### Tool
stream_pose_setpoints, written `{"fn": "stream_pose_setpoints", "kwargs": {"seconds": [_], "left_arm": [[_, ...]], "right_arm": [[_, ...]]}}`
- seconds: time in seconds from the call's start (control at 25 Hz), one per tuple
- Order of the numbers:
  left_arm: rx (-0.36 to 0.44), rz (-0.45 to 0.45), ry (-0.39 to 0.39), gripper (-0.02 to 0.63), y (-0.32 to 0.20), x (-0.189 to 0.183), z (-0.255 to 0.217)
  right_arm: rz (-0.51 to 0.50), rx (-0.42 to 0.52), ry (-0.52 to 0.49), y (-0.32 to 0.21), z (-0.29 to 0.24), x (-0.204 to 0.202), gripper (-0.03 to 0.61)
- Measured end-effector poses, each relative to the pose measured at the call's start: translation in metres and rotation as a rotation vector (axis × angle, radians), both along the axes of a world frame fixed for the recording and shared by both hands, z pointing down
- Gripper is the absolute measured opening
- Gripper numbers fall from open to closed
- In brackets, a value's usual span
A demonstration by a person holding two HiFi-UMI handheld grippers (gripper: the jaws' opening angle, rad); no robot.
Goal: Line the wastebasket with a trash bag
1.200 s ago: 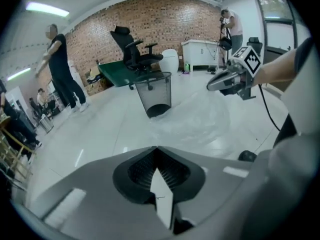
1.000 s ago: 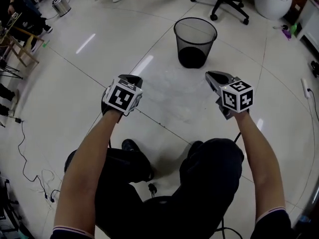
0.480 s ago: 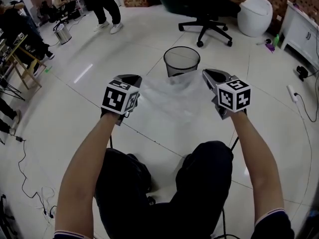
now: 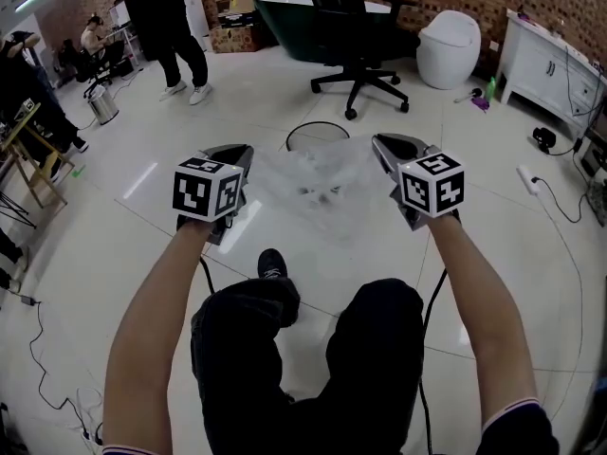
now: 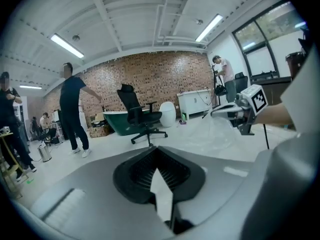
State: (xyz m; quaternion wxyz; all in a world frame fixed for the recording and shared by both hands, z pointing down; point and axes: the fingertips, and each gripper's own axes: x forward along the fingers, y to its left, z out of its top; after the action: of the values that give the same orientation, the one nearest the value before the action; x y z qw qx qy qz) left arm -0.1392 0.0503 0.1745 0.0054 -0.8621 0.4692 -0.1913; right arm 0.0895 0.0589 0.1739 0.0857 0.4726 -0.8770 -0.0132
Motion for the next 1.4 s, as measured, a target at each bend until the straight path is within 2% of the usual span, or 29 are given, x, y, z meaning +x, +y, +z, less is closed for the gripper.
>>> {"fn": "stream_pose_setpoints", "kwargs": {"seconds": [0.6, 1.4], "left_arm": [[0.006, 0.086, 0.045, 0.011, -0.027, 0.003, -0.002], [-0.007, 0.073, 0.089, 0.011, -0.082, 0.011, 0.006]], "right_arm": [[0.067, 0.005, 0.04, -0.022, -0.016, 0.002, 0.002], [0.058, 0.023, 0.053, -0.065, -0.023, 0.008, 0.002]]}}
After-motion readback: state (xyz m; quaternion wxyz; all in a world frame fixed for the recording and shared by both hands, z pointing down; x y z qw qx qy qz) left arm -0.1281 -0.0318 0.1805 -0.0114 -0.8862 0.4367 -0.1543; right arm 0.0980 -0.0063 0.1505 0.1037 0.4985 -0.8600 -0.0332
